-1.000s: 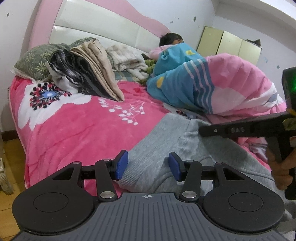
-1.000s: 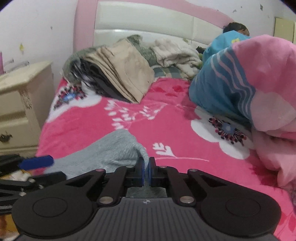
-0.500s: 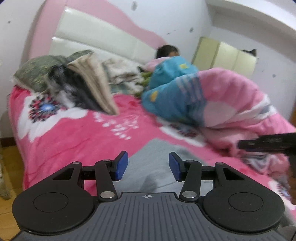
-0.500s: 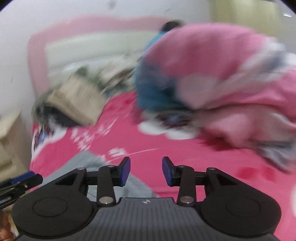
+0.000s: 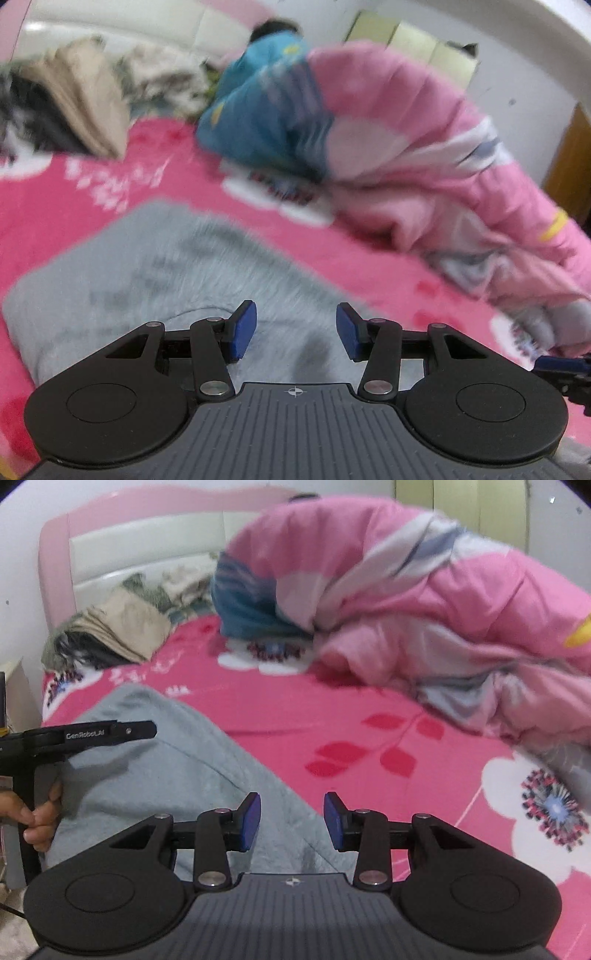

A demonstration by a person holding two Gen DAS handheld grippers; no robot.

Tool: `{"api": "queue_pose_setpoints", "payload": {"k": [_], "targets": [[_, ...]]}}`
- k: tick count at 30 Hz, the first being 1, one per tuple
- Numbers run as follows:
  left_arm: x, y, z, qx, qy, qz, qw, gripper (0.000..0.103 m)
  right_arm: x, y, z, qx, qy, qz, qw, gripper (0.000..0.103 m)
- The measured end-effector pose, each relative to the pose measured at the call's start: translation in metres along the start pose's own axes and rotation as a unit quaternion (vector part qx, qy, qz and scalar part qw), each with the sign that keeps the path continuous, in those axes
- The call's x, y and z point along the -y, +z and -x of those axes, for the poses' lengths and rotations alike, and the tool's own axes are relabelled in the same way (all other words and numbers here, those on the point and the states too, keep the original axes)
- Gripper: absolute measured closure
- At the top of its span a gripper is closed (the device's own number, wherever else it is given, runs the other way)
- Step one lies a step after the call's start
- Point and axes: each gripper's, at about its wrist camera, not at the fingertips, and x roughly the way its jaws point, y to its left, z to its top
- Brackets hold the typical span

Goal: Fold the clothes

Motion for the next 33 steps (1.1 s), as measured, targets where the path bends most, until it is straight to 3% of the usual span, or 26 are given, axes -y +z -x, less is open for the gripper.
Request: {"api": "queue_pose_setpoints", "payload": {"k": [6,14,17,19,26,33], "targets": [[0.001,-0.010,-0.003,0.009,0.010,-0.043,0.9990,0.059,0.008,-0.015,-0.033,-0.052,0.028,-0.035,0.998,0.065],[0.005,-0.011,-0.004,0.015,0.012,-0.057,0.9982,0.058,0.010,-0.014,-0.033,-0.059,0.053,-0.049,0.996,0.069],[0.005,-0.011,-0.004,0.016,0.013,-0.058,0.9981,0.058,0.007,-0.015,-0.043,-0.083,0.040,-0.042,0.995,0.071],[0.006,-0.012,-0.004,0.017,0.015,-0.059,0.9980,0.058,0.001,-0.016,-0.044,-0.084,0.031,-0.033,0.995,0.097],[0.006,-0.011,-0.003,0.022,0.014,-0.056,0.9981,0.058,-0.034,0.002,-0.010,-0.014,-0.052,0.045,0.998,0.099],[0.015,0.000,-0.005,0.049,0.013,-0.052,0.9974,0.059,-0.027,0.020,-0.008,0.011,-0.090,0.039,0.995,0.100]]}}
